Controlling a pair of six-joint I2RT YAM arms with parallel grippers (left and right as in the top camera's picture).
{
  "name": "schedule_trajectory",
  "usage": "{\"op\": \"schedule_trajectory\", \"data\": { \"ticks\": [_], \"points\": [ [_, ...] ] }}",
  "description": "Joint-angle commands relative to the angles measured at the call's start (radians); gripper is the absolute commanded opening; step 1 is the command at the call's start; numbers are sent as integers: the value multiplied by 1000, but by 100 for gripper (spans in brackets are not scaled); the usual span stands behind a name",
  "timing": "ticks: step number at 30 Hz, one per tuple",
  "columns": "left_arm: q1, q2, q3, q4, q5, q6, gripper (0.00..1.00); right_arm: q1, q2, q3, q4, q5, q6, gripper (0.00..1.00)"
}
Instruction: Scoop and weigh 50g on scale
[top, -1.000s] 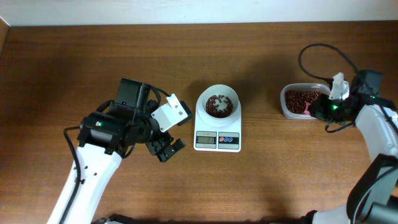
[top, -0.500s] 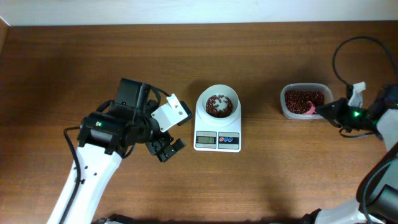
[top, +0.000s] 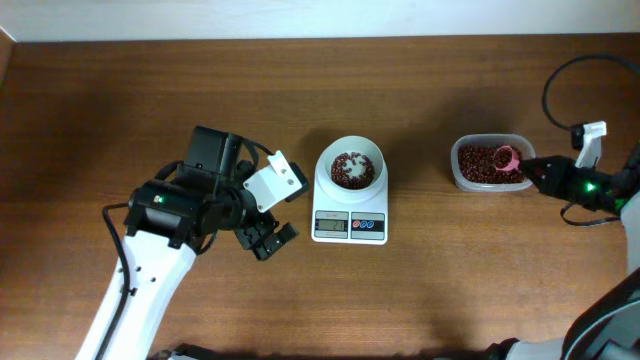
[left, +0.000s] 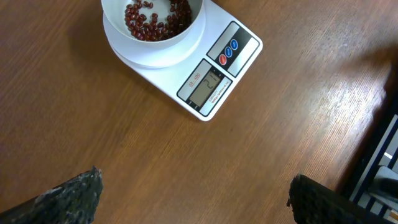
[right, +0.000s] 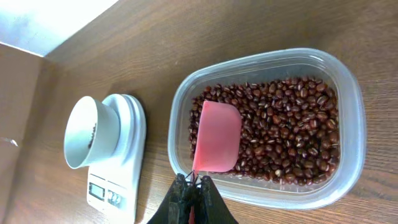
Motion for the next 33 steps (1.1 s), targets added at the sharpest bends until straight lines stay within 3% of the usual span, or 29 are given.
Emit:
{"op": "schedule_trajectory", "data": {
  "ticks": [1,6,11,14,15,16,19,24,33],
  "points": [
    [4,-11,15,-1,14,19,99,43,-5,-2,-11,126,-31,4],
    [4,-11,15,-1,15,19,99,55,-5,-2,0,106,0,4],
    [4,-11,15,-1,14,19,99,54,-5,-2,53,106,199,4],
    [4,-11,15,-1,15,19,99,54,-5,-2,56,100,185,4],
    [4,-11,15,-1,14,19,99,54,-5,-2,58,140,160,4],
    [4,-11,15,-1,15,19,99,54,-5,-2,53,325,245,4],
    [4,-11,15,-1,14,19,99,54,-5,-2,68,155,187,4],
    [4,-11,15,-1,14,19,99,42,-5,-2,73,145,288,4],
    [4,-11,15,-1,14,19,99,-78,-5,-2,51,-141,338,4]
  ]
}}
